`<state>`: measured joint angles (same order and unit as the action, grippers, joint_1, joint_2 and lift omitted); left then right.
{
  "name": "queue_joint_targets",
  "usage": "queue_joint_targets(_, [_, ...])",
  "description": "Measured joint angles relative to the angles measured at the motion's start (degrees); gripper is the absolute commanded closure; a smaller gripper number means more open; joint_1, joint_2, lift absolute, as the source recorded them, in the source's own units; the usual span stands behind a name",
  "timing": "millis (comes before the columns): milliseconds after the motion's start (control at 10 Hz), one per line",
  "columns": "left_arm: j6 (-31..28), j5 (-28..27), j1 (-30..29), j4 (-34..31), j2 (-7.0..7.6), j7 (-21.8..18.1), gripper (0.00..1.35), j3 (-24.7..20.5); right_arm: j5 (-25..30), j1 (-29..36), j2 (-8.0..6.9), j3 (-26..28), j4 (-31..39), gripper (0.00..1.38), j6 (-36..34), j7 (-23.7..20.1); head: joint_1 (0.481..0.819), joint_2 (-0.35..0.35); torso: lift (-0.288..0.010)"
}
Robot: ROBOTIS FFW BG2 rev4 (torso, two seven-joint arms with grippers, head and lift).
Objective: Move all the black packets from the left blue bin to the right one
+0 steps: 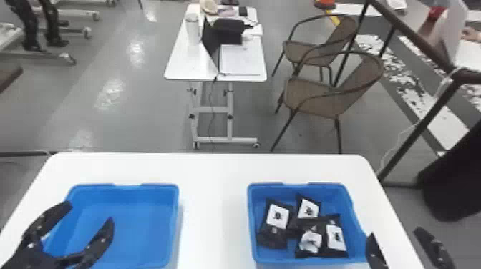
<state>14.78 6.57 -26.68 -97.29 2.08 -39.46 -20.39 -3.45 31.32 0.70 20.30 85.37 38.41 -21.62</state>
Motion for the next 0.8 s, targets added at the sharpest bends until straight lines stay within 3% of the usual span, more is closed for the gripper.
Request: queue_joint_targets(800, [-0.75, 0.27, 0.76, 0.76, 0.74, -0.35, 0.13, 0.92, -0.42, -0.33, 0.00, 0.08, -0.27, 0.18, 0.00, 0.00, 0.695, -0.091, 0.000])
